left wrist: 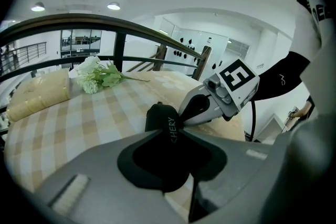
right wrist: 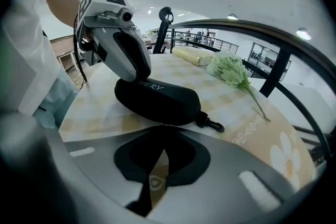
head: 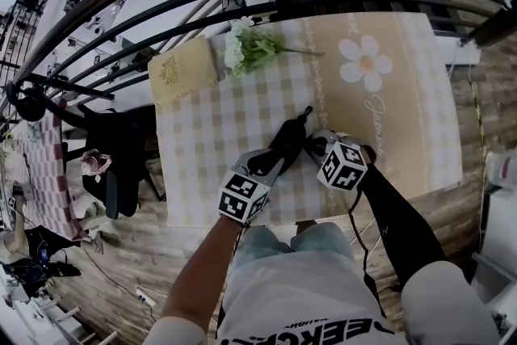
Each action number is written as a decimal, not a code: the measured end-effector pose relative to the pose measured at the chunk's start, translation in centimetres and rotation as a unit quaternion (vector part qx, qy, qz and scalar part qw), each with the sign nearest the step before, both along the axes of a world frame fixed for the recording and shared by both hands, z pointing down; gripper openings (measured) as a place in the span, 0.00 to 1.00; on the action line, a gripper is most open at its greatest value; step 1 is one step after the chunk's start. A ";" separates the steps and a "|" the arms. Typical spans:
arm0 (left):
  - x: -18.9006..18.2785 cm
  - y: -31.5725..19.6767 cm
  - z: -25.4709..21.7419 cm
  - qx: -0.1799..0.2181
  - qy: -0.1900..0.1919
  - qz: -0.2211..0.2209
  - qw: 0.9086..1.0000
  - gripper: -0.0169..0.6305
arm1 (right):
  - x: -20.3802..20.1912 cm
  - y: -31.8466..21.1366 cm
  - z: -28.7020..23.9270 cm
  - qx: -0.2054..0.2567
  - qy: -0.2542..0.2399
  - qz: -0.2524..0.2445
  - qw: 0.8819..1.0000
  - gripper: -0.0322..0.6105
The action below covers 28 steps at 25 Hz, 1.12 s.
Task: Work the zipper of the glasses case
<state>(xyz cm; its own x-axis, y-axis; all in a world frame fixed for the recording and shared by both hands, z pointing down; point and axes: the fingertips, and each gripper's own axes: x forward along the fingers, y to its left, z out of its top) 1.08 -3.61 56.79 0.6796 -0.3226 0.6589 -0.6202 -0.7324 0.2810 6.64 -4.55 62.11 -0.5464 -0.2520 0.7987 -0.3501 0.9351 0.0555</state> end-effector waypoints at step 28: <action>0.3 0.2 0.1 0.015 -0.008 0.019 1.000 0.17 | -0.9 1.5 0.7 -0.025 0.021 0.035 0.999 0.10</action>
<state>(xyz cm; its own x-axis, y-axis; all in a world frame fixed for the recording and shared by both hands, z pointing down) 1.40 -3.43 56.85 0.6814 -0.3168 0.6598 -0.5956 -0.7640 0.2482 5.70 -3.06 62.81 -0.4943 -0.2480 0.8332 -0.4130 0.9104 0.0260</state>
